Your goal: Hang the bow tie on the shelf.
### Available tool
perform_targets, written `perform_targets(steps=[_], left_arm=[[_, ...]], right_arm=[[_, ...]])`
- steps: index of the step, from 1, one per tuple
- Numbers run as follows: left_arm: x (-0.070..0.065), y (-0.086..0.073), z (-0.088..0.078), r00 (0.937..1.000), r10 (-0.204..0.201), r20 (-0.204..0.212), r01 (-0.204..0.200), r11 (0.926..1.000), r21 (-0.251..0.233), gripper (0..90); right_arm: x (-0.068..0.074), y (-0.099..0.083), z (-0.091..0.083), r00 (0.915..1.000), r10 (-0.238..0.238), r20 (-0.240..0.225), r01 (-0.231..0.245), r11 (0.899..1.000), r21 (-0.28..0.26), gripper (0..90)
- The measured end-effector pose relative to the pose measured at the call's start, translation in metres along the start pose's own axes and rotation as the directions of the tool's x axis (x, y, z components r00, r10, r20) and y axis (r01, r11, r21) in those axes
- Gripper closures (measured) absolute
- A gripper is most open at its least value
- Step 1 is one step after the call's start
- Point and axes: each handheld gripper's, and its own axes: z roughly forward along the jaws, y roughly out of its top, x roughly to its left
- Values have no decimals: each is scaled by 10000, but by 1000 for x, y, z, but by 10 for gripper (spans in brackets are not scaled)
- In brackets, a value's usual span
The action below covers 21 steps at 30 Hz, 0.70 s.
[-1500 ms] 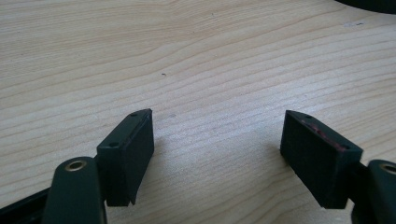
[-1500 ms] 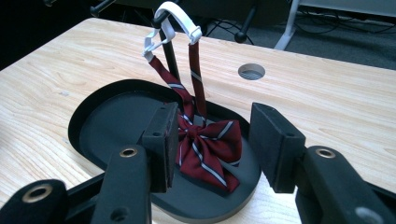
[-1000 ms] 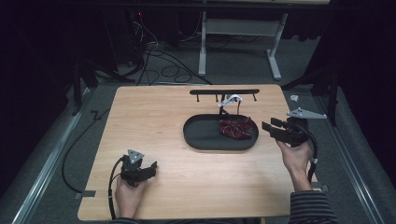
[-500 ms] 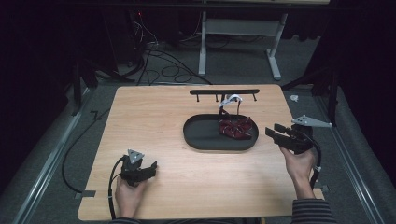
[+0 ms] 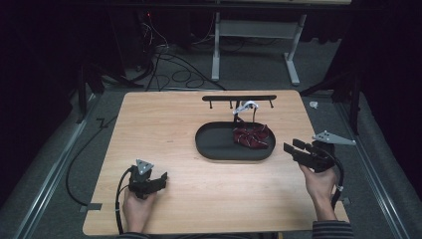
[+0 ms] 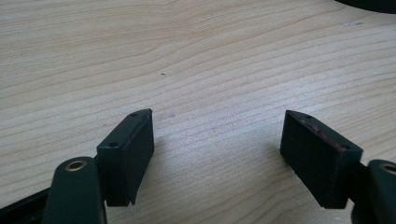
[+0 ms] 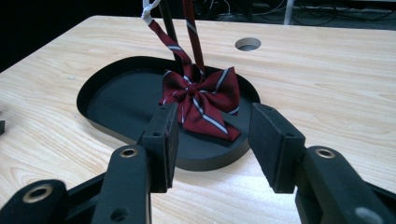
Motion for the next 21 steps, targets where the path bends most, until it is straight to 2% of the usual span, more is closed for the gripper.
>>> perform_targets(steps=[21], left_arm=[[0, 0, 0, 10000, -3, 2, 3, 10000, -1, 264]], right_arm=[[11, -31, 0, 9998, 58, -179, -56, 9999, 130, 548]])
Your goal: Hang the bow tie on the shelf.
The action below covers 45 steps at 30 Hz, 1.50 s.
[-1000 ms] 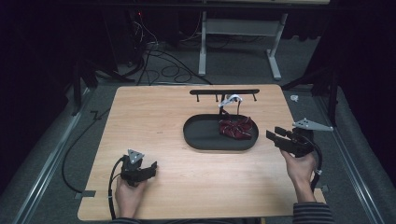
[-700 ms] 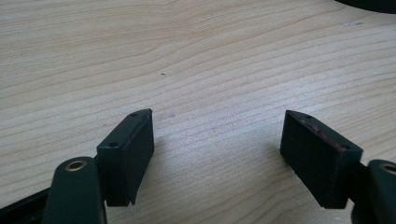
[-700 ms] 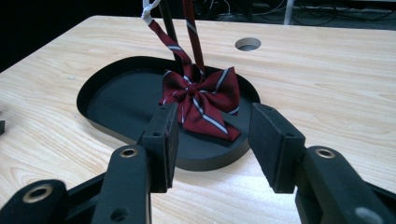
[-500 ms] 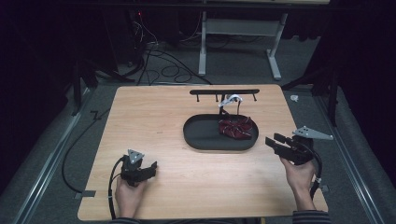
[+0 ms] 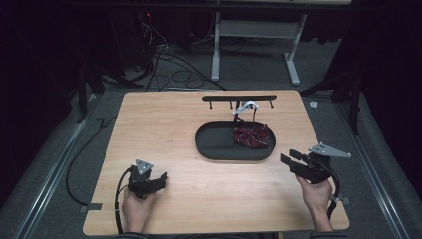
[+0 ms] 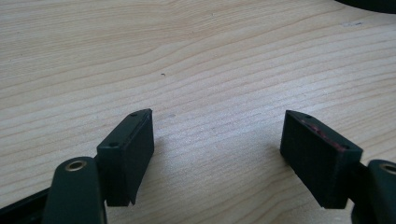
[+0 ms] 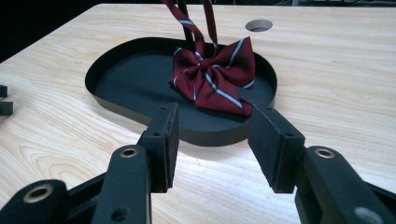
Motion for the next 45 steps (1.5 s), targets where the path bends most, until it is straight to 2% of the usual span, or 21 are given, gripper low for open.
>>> perform_targets(steps=[21, 31, 45], left_arm=[[0, 0, 0, 10000, 6, 0, -6, 10000, 3, 264], [0, 0, 0, 10000, 8, 1, -8, 10000, 3, 264], [0, 0, 0, 10000, 6, 1, -6, 10000, 2, 264]], right_arm=[[13, -23, 18, 9995, 76, -311, -63, 9991, 416, 549], [19, -31, 28, 9993, -51, -377, 75, 9980, 635, 549], [27, -40, 43, 9991, -373, -206, 392, 9938, 1040, 550]])
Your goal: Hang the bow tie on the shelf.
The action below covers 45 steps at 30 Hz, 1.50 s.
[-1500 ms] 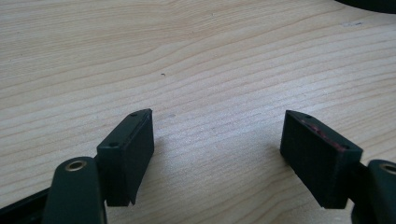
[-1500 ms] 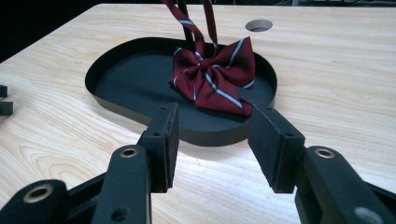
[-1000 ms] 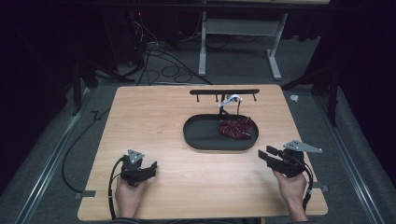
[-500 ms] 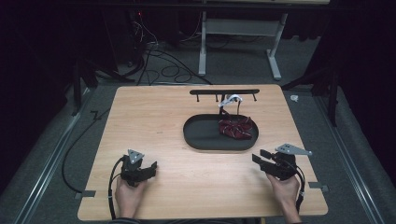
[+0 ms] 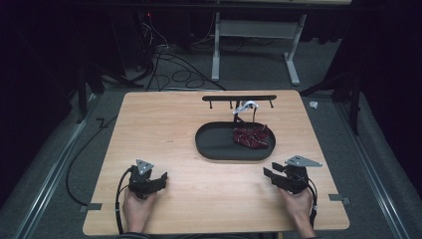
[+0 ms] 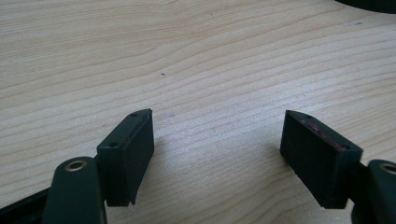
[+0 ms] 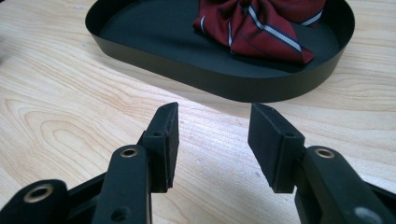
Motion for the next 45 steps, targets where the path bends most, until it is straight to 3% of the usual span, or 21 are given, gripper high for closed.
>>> perform_targets(steps=[28, 35, 45], left_arm=[[0, 0, 0, 10000, 1, 0, -1, 10000, -1, 263], [0, 0, 0, 10000, 27, 11, -27, 10000, 19, 263], [0, 0, 0, 10000, 6, 21, -6, 10000, -2, 263]], right_arm=[[8, -12, 21, 9970, -535, 568, 501, 9970, 593, 534], [14, -18, 28, 9845, -1366, 1096, 1257, 9869, 1015, 505], [13, -18, 28, 9866, -1301, 981, 1196, 9871, 1060, 467]])
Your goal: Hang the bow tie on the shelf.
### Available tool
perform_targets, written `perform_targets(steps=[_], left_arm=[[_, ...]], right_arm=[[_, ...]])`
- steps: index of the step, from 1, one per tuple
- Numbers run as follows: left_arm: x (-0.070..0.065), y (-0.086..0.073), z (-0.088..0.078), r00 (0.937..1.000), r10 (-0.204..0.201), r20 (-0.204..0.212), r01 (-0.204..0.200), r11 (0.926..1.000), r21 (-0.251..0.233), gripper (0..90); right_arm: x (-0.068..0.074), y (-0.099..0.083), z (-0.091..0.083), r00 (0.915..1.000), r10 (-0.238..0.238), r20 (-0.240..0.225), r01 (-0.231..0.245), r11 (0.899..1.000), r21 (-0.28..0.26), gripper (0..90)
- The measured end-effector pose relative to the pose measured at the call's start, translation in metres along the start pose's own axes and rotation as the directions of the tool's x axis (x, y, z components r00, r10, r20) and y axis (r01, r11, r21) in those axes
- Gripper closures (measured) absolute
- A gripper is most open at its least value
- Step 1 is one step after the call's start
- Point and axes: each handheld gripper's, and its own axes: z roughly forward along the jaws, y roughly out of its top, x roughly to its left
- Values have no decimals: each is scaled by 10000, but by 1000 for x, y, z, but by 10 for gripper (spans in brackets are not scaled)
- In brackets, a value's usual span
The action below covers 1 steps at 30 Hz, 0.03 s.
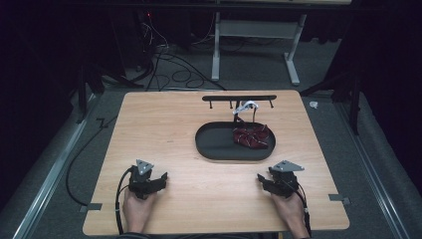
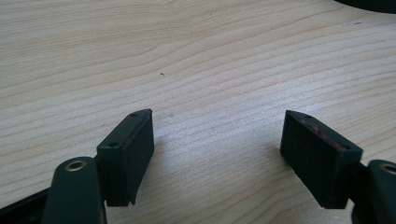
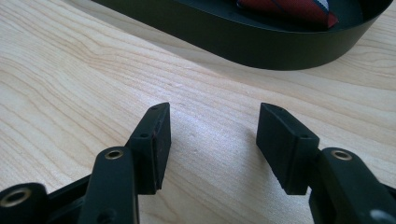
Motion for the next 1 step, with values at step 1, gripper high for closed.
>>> perform_targets(steps=[1], left_arm=[[0, 0, 0, 10000, -1, 0, 1, 10000, -2, 263]], right_arm=[[0, 0, 0, 10000, 1, -4, -1, 10000, 0, 467]])
